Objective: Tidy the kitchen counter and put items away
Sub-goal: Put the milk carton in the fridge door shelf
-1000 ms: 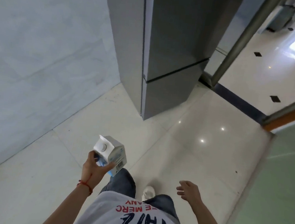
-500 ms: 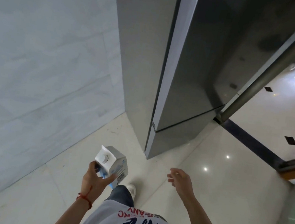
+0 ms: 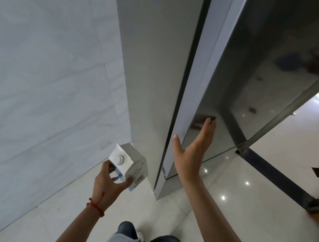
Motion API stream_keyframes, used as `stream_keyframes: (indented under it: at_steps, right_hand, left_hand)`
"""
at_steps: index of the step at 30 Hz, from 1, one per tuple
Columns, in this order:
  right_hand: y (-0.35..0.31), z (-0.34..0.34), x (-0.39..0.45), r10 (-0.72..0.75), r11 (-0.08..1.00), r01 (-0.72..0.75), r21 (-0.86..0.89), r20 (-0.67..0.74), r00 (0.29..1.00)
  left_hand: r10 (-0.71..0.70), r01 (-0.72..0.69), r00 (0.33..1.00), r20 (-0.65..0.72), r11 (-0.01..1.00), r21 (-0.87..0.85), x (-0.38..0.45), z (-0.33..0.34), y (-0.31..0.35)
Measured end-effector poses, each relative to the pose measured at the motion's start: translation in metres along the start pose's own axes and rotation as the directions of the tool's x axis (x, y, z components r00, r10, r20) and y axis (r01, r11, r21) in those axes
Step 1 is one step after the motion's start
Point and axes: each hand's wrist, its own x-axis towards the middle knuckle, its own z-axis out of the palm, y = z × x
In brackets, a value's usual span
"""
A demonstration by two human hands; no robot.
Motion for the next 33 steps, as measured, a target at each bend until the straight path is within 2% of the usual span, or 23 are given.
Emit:
stream_keyframes:
  at_steps: [3, 5, 9, 15, 22, 27, 31, 33]
  right_hand:
    - [0.004, 0.011, 0.024, -0.058, 0.998, 0.059, 0.004, -0.120, 0.991]
    - [0.012, 0.013, 0.033, -0.114, 0.993, 0.110, -0.033, -0.149, 0.982]
    - [0.026, 0.005, 0.038, -0.238, 0.965, 0.223, -0.135, -0.109, 0.965]
    - [0.026, 0.002, 0.041, -0.305, 0.938, 0.276, -0.211, -0.121, 0.945]
    - [0.025, -0.010, 0.034, -0.282, 0.943, 0.252, -0.216, -0.123, 0.951]
    - [0.047, -0.067, 0.013, -0.313, 0.930, 0.297, -0.217, -0.040, 0.949]
    - [0.057, -0.116, -0.010, -0.226, 0.944, 0.214, -0.250, -0.020, 0.974]
    - [0.057, -0.138, -0.027, -0.162, 0.959, 0.144, -0.243, -0.056, 0.985]
  left_hand:
    - [-0.062, 0.062, 0.998, 0.003, 0.998, -0.014, -0.004, 0.007, -0.004]
    - [-0.093, 0.093, 0.996, 0.012, 0.996, -0.015, -0.008, 0.011, -0.008]
    - [-0.126, 0.126, 0.992, 0.026, 0.992, 0.009, -0.010, 0.014, -0.012]
    - [-0.101, 0.100, 0.994, 0.034, 0.995, 0.019, -0.001, 0.019, 0.005]
    - [-0.063, 0.063, 0.996, 0.069, 0.998, 0.004, 0.000, 0.023, 0.020]
    - [-0.041, 0.041, 0.994, 0.098, 0.999, 0.003, -0.010, 0.029, 0.020]
    - [-0.006, -0.003, 0.983, 0.186, 0.999, 0.051, -0.015, 0.044, 0.024]
    - [0.033, -0.047, 0.972, 0.233, 0.997, 0.055, -0.016, 0.053, 0.031]
